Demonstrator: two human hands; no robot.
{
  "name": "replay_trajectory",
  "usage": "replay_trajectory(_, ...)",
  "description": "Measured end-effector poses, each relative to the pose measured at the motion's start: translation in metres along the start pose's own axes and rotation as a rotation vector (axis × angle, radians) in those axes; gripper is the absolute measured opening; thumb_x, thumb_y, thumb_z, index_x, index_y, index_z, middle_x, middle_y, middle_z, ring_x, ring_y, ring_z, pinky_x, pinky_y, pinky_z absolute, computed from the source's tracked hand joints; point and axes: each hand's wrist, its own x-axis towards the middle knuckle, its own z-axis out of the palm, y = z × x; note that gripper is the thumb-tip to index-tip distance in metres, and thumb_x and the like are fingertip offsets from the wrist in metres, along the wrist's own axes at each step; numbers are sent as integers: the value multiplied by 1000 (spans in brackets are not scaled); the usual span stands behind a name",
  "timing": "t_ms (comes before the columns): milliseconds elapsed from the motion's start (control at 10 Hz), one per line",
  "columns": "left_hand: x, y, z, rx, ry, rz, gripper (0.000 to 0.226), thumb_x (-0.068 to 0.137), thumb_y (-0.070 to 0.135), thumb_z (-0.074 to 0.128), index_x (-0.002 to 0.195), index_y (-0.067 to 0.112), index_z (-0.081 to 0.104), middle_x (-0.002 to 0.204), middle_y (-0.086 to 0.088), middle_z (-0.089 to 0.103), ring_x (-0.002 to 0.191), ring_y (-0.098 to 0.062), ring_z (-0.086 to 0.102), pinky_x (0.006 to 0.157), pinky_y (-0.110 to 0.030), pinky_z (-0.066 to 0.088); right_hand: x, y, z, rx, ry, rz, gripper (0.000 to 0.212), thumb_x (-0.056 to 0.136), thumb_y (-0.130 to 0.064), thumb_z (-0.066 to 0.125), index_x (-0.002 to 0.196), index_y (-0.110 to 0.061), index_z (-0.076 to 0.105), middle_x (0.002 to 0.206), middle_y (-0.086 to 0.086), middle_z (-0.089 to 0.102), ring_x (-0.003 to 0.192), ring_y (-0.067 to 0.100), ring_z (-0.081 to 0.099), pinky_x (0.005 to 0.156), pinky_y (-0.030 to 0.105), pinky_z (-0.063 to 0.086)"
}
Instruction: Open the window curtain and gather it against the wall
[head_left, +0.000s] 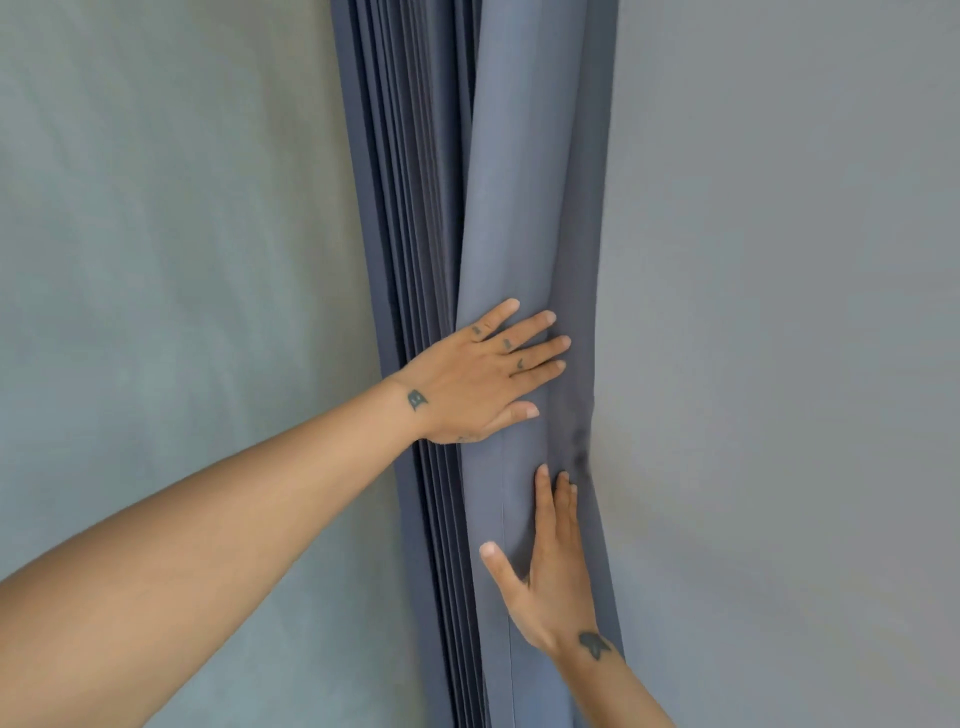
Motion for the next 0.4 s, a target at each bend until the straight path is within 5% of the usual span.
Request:
replay_trajectory(200, -4, 40, -29, -89, 119, 3, 59, 93, 42, 20, 138, 16, 47, 146, -4, 43, 140, -26, 29, 114, -45, 4, -54, -6, -53, 54, 77, -34, 89, 73, -80, 34, 138, -39, -10, 153, -1, -8, 136, 4, -12, 109, 27, 2)
replay_trajectory(300, -9, 72, -38, -122, 135, -25, 59, 93, 40, 17, 139, 17, 44, 149, -4, 39, 142, -26, 22, 113, -46, -3, -84, -6, -88, 148, 186, -55, 79, 78, -65, 48, 141, -42, 6, 153, -8, 13, 137, 10, 15, 107, 16, 15)
replay_trajectory(400, -25, 136, -39, -199, 31, 85, 56, 95, 39, 16, 147, 20, 28, 154, -3, 11, 141, -25, -4, 110, -45, -14, -104, -22, -132, 245, 411, -126, 56, 80, -52, 50, 132, -45, 32, 133, -19, 46, 112, 13, 55, 92, 21, 40)
